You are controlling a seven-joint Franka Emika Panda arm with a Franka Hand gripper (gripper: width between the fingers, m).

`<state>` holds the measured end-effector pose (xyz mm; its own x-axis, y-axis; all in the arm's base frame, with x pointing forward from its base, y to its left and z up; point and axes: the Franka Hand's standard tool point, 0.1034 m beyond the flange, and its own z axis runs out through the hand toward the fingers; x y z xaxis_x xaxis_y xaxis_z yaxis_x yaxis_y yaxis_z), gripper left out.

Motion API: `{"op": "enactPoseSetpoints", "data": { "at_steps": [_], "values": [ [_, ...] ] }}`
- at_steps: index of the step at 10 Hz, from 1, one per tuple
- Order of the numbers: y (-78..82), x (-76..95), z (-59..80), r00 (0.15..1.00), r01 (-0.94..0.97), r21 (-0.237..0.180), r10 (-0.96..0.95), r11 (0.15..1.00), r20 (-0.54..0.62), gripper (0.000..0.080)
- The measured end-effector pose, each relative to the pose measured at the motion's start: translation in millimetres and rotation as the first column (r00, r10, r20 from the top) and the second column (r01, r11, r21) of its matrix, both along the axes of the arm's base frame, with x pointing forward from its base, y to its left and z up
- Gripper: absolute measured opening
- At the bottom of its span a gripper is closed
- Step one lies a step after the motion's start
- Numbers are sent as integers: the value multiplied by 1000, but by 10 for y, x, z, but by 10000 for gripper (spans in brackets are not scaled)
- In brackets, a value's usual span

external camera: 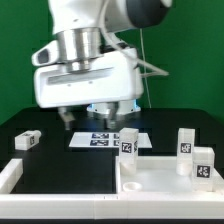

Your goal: Assemble square table

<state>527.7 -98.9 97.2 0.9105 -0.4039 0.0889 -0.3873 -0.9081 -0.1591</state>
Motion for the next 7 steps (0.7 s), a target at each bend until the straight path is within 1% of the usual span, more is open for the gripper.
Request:
{"op": "enactPoseSetpoints", "data": {
  "at_steps": [1, 2, 3, 5, 6, 7],
  "values": [
    [-306, -169, -65, 992, -125, -28, 126, 992, 5, 649],
    [-632, -276, -133, 985, -174, -46, 174, 984, 4, 649],
    [-868, -262, -165, 987, -160, -69, 161, 985, 12, 649],
    [-768, -240, -169, 988, -153, -59, 153, 987, 10, 649],
    [-759, -265, -182, 989, -147, -36, 147, 988, -10, 649],
    [-763, -257, -188, 989, -146, -36, 145, 989, -12, 649]
  ]
}}
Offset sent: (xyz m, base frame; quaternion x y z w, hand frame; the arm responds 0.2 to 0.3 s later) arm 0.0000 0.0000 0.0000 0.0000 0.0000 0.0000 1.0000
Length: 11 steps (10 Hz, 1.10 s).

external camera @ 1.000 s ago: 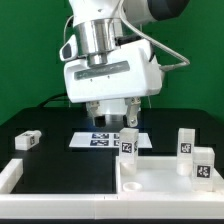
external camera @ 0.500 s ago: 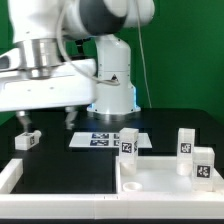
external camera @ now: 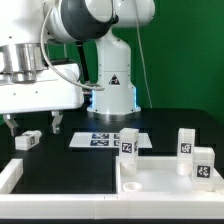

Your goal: Assemble square table

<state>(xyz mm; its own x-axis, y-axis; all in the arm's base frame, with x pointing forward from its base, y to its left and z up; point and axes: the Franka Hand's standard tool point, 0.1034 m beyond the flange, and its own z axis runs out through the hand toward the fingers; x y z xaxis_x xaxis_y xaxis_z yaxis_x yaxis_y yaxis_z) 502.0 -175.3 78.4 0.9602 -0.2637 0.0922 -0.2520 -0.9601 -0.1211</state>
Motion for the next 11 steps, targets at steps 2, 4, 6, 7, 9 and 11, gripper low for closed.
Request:
{"op": "enactPoseSetpoints", "data": {
  "at_steps": [2, 4, 6, 7, 9, 11],
  "values": [
    [-89, -229, -171, 983, 13, 82, 2, 997, -182, 649],
    [-455, -557, -261, 939, 53, 120, -8, 991, -345, 649],
    [-616, -658, -290, 900, 85, 159, -7, 984, -437, 649],
    [-562, -717, -280, 861, 90, 192, 21, 977, -507, 649],
    [-533, -707, -310, 807, 91, 238, 69, 967, -587, 649],
    [-213, -511, -182, 664, 134, 241, 94, 961, -742, 649]
  ]
}}
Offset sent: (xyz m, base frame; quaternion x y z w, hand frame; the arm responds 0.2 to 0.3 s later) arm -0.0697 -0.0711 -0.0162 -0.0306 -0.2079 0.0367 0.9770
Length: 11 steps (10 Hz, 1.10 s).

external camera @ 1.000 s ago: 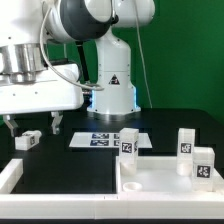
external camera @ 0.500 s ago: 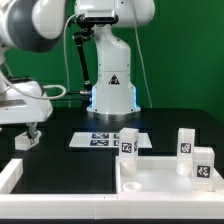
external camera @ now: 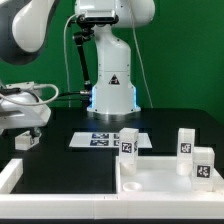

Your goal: Assemble square table

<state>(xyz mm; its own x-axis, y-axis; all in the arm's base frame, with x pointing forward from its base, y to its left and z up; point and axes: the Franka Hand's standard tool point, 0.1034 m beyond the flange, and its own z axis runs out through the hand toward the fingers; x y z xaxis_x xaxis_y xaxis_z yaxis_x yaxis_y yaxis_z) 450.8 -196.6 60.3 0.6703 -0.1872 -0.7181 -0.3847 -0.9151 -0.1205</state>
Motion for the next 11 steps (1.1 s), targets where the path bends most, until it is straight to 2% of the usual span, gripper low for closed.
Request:
{"op": "enactPoseSetpoints", "data": {
  "at_steps": [1, 2, 3, 8, 9, 10, 11],
  "values": [
    [6, -25, -83, 996, -80, 40, 81, 996, -29, 649],
    [-9, -160, -117, 995, -54, 47, 57, 997, -81, 649],
    [-14, -119, -97, 996, -57, 43, 60, 997, -70, 649],
    [-12, -129, -108, 996, -57, 44, 60, 997, -72, 649],
    [-40, -161, -114, 995, -70, 57, 74, 996, -70, 649],
    [-193, -402, -165, 991, -100, 107, 109, 989, -78, 649],
    [-386, -687, -213, 990, -72, 116, 85, 991, -114, 649]
  ]
}}
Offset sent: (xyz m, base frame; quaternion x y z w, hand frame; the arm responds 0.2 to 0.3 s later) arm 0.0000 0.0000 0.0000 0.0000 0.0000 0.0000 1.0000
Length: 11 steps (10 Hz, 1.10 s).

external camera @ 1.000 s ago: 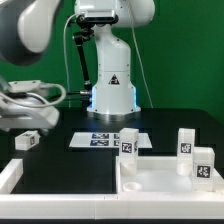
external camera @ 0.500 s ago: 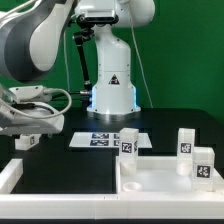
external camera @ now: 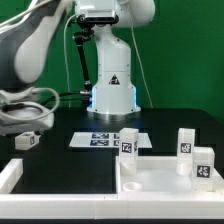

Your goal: Assemble square table

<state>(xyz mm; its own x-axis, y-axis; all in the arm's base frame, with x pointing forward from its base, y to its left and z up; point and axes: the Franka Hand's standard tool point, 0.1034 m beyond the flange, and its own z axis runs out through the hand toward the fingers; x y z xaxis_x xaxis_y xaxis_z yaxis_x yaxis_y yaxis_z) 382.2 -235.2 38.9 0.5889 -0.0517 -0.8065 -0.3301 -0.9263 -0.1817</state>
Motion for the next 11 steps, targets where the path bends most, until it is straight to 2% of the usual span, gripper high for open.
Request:
{"op": "enactPoseSetpoints", "data": {
  "at_steps": [1, 3, 4, 7, 8, 9, 10, 11],
  "values": [
    [-120, -177, -57, 1000, 7, -21, -7, 1000, -22, 649],
    [-148, -308, -150, 1000, 23, -37, -24, 999, -19, 649],
    [-147, -261, -139, 1000, 29, -43, -29, 999, -5, 649],
    [-138, -272, -154, 1000, 25, -42, -26, 999, -10, 649],
    [-81, -292, -217, 999, 30, -58, -31, 998, -15, 649],
    [-5, -355, -257, 998, 51, -58, -53, 997, -37, 649],
    [-18, -354, -256, 998, 50, -58, -52, 997, -35, 649],
    [-18, -352, -256, 998, 50, -58, -52, 997, -34, 527]
  ]
}}
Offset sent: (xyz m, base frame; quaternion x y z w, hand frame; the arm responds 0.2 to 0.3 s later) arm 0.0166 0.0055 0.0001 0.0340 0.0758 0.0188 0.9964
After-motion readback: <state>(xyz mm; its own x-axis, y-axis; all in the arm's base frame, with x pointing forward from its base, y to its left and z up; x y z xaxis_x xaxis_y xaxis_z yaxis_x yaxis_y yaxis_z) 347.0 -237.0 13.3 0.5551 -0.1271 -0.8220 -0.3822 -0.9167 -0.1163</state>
